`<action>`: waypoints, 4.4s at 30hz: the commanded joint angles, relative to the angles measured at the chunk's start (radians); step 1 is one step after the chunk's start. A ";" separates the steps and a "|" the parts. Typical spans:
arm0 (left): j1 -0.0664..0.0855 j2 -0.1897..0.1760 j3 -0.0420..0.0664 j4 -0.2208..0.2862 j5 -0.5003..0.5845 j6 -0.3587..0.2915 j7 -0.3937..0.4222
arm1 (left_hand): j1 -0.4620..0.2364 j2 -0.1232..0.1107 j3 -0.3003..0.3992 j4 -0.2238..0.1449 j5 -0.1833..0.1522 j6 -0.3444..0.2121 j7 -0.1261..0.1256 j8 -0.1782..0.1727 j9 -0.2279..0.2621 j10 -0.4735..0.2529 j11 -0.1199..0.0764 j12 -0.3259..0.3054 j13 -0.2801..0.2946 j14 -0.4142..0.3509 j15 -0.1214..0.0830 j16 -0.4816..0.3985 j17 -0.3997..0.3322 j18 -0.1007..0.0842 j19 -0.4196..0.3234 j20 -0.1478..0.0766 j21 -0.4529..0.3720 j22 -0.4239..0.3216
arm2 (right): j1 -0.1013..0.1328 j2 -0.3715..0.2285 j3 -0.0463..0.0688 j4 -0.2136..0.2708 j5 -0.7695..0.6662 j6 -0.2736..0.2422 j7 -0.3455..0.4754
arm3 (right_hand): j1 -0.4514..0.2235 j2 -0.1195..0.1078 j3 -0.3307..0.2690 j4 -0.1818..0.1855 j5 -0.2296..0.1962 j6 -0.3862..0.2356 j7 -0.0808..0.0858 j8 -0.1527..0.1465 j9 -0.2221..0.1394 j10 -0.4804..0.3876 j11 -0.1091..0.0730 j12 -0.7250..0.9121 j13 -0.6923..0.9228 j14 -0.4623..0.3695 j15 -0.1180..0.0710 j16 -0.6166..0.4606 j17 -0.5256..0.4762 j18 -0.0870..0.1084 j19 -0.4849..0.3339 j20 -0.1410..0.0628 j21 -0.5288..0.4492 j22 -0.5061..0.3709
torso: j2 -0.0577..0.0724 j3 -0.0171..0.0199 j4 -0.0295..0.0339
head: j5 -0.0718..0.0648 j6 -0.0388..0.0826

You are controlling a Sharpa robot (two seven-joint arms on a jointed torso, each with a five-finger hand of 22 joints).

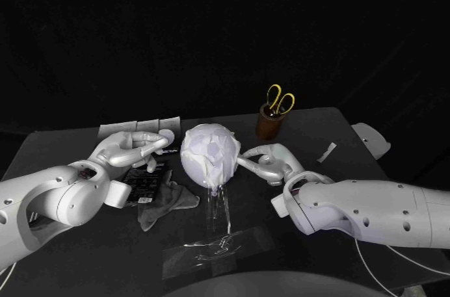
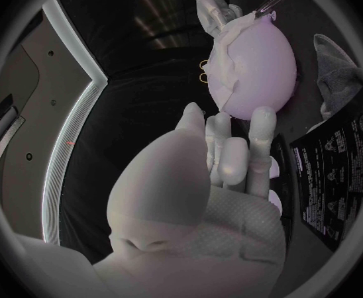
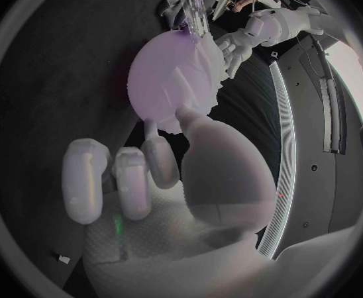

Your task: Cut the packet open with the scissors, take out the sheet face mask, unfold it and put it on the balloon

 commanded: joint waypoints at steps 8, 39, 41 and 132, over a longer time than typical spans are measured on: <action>0.000 0.000 0.000 0.002 -0.006 0.009 0.002 | 0.012 0.000 -0.006 -0.002 0.004 -0.005 -0.002 -0.005 0.002 -0.007 0.002 0.005 0.002 0.004 -0.001 0.003 0.001 -0.003 0.007 0.001 0.004 -0.001 | -0.001 0.017 0.001 -0.021 0.017 0.064 0.034 | 0.044 0.007 -0.032 -0.004 -0.001 -0.017 0.009 -0.025 -0.015 -0.001 0.014 0.004 0.101 0.104 0.014 0.006 0.263 0.013 0.011 0.016 -0.005 0.206 | 0.000 -0.0001 0.0004 | 0.000 -0.003; -0.003 0.000 -0.001 -0.001 -0.006 0.013 -0.003 | 0.023 0.005 -0.003 -0.003 0.004 -0.005 -0.002 -0.004 0.003 -0.010 0.002 0.005 0.004 0.004 -0.001 0.003 0.005 -0.003 0.007 0.001 0.007 0.002 | -0.001 0.023 0.002 0.002 0.106 -0.040 0.140 | 0.148 0.060 -0.019 -0.054 -0.002 0.137 -0.034 0.012 -0.027 0.047 -0.024 0.110 0.159 0.104 -0.017 0.006 0.263 0.000 0.043 -0.007 0.053 0.225 | 0.000 -0.0005 0.0006 | -0.002 -0.007; -0.003 0.000 -0.001 -0.001 -0.006 0.013 -0.003 | 0.023 0.005 -0.003 -0.003 0.004 -0.005 -0.002 -0.004 0.003 -0.010 0.002 0.005 0.004 0.004 -0.001 0.003 0.005 -0.003 0.007 0.001 0.007 0.002 | -0.001 0.023 0.002 0.003 0.102 -0.038 0.137 | 0.144 0.056 -0.022 -0.052 -0.002 0.136 -0.033 0.010 -0.028 0.046 -0.023 0.109 0.158 0.104 -0.017 0.006 0.263 0.001 0.042 -0.007 0.052 0.224 | -0.001 -0.0007 0.0004 | -0.003 -0.007; -0.004 -0.005 -0.002 -0.004 -0.006 0.014 -0.012 | 0.052 0.011 0.006 -0.004 0.004 -0.010 0.000 -0.006 0.003 -0.020 0.004 0.002 0.006 0.002 0.000 0.001 0.008 -0.003 0.005 0.002 0.012 0.007 | -0.010 -0.030 0.003 0.015 -0.070 0.034 0.052 | 0.062 -0.002 0.080 -0.125 0.000 -0.005 0.006 -0.004 0.012 -0.049 0.010 -0.094 0.058 0.098 0.011 -0.004 0.244 0.022 -0.020 0.003 -0.062 0.188 | 0.001 -0.0004 0.0009 | -0.009 -0.015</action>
